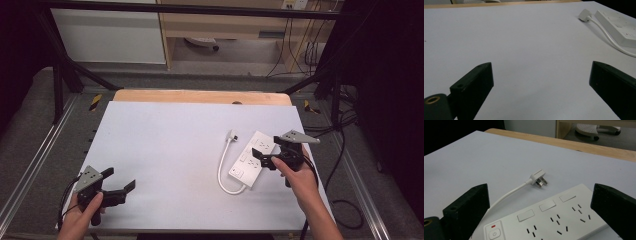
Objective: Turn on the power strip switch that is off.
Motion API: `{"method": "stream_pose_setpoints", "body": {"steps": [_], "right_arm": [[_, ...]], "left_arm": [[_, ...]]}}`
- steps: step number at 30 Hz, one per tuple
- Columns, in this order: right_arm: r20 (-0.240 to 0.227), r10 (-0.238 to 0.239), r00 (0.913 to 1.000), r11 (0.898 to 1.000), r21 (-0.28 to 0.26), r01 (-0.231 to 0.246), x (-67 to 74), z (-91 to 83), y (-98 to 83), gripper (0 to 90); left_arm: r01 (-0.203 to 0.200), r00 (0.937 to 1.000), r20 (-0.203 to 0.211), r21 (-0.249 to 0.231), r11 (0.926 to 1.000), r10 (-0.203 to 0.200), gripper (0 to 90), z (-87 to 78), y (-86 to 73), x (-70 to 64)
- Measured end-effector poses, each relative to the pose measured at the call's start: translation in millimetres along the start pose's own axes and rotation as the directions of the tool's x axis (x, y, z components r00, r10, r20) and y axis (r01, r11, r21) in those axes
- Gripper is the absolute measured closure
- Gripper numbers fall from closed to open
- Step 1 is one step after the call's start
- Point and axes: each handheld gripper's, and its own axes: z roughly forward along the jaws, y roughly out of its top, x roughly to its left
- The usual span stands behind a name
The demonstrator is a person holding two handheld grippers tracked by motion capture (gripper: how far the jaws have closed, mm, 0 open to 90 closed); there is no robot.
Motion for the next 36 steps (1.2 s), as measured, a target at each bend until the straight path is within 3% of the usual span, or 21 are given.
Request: {"method": "stream_pose_setpoints", "body": {"steps": [19,25,36], "right_arm": [[-0.004,0.000,1.0000,0.999,0.043,0.000,1.6,18.2,-2.4,3.3],[-0.009,-0.004,1.0000,0.998,0.060,0.004,3.0,22.8,-4.3,3.5],[-0.020,-0.021,0.9996,0.993,0.112,0.023,7.3,32.2,-8.2,4.5]], "left_arm": [[-0.013,0.9999,0.006,0.011,0.9999,0.013,5.6,1.2,-0.8,-0.4],[-0.005,1.0000,-0.002,-0.005,1.0000,0.005,5.6,-0.3,0.0,1.1],[-0.012,0.9999,0.007,0.010,0.9999,0.012,5.6,1.4,-0.9,-0.2]]}}
